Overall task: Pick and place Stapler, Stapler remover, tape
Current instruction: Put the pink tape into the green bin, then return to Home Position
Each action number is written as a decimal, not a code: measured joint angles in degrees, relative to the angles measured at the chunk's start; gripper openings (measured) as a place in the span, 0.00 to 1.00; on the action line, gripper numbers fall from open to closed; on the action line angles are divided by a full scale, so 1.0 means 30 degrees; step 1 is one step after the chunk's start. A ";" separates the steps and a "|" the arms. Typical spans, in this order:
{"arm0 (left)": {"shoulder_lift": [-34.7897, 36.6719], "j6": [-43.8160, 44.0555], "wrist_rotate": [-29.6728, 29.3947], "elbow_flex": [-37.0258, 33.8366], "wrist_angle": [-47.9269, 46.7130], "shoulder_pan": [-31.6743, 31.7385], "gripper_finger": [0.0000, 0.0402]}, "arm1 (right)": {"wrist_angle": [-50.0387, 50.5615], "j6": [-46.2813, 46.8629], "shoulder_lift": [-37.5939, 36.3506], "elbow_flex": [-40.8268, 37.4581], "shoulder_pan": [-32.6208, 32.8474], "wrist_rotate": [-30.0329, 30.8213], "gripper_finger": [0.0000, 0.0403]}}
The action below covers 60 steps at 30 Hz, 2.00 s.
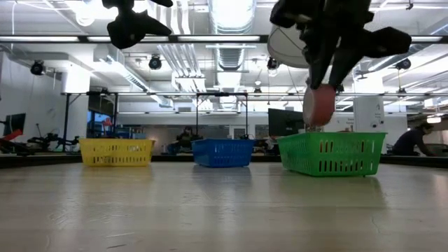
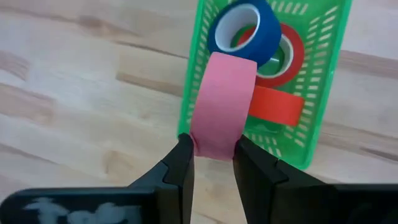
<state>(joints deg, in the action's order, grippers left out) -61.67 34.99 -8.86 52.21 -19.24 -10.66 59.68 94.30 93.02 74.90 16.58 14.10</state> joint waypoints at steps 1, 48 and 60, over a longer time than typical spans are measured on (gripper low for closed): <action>0.0000 -0.0058 0.0000 0.0000 0.0028 0.0000 0.58 | -0.0020 -0.0070 0.0224 -0.0025 -0.0033 -0.0160 0.22; 0.0266 0.0055 0.3753 -0.0309 0.1606 0.0012 0.33 | -0.3456 -0.5858 0.1893 0.1784 -0.0474 -0.1200 0.38; 0.3443 -0.1008 0.5474 -0.0241 0.4086 -0.0210 0.02 | -1.5832 -1.7310 0.0842 0.3625 -0.0401 -0.2661 0.02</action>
<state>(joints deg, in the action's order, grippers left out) -51.34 31.96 7.56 51.48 -6.98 -11.29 12.18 42.36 95.54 85.78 15.38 6.12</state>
